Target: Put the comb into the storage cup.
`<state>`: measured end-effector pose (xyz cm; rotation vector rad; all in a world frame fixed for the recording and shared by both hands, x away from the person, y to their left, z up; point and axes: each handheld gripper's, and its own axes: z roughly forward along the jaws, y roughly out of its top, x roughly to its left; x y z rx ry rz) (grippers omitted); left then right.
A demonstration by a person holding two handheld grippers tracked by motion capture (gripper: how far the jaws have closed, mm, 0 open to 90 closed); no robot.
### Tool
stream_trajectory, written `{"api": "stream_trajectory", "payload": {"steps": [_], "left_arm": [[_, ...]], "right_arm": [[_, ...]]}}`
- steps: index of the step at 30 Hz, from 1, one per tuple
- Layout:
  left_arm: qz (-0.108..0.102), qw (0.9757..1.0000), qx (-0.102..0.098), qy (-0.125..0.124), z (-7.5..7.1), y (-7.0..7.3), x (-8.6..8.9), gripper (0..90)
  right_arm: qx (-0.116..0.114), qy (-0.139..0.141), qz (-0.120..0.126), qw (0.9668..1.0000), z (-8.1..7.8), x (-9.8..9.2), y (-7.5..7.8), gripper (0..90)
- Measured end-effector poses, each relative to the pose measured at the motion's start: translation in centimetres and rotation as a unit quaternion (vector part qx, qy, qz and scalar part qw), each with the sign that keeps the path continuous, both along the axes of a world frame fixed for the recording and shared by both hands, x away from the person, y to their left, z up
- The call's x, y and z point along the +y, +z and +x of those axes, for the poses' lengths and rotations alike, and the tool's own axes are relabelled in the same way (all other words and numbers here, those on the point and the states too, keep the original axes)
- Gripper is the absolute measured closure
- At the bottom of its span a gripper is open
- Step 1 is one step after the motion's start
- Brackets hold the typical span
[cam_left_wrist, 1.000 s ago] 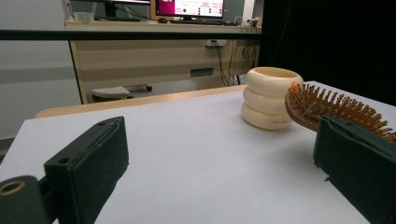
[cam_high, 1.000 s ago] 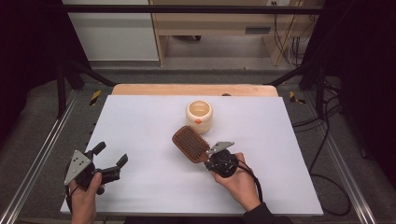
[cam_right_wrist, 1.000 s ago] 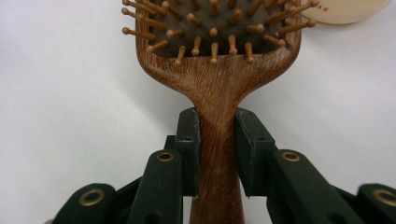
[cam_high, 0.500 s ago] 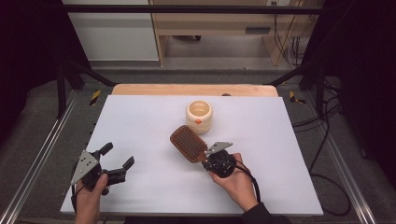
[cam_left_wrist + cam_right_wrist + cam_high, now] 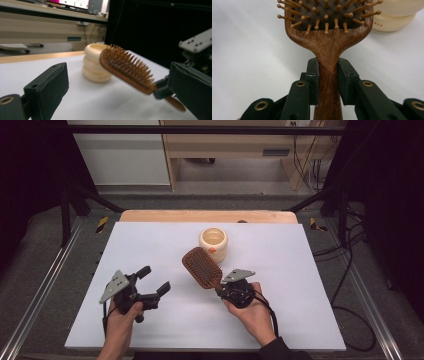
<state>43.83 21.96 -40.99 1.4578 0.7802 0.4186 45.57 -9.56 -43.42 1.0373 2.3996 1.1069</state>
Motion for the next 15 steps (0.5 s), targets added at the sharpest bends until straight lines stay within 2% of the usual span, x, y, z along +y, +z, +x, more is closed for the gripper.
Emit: {"api": "stream_trajectory", "payload": {"steps": [3,5,6,8,12,15], "left_arm": [[-0.006,0.9998,0.006,-0.018,1.6,1.2,-1.6,4.5],[-0.022,0.9994,0.013,-0.023,2.2,1.3,-2.2,4.5],[-0.03,0.9991,0.017,-0.023,2.2,1.2,-2.4,4.5],[-0.024,0.9991,0.028,-0.021,2.1,0.6,-2.6,4.6],[-0.033,0.9986,0.038,-0.017,1.6,-0.1,-2.5,4.6],[-0.06,0.9966,0.051,-0.021,1.7,0.0,-2.4,5.2]], "right_arm": [[-0.011,-0.009,0.019,0.9997,-0.1,-0.5,0.4,72.9],[-0.025,-0.008,0.027,0.9993,-0.2,-0.6,0.6,72.9],[-0.035,-0.007,0.03,0.9989,-0.2,-0.6,0.7,72.9],[-0.051,-0.001,0.048,0.9976,-0.4,-0.7,0.8,72.9],[-0.074,0.002,0.052,0.9959,-0.8,-0.2,1.2,72.9],[-0.084,0.011,0.057,0.9948,-1.0,0.2,1.3,72.9]]}}
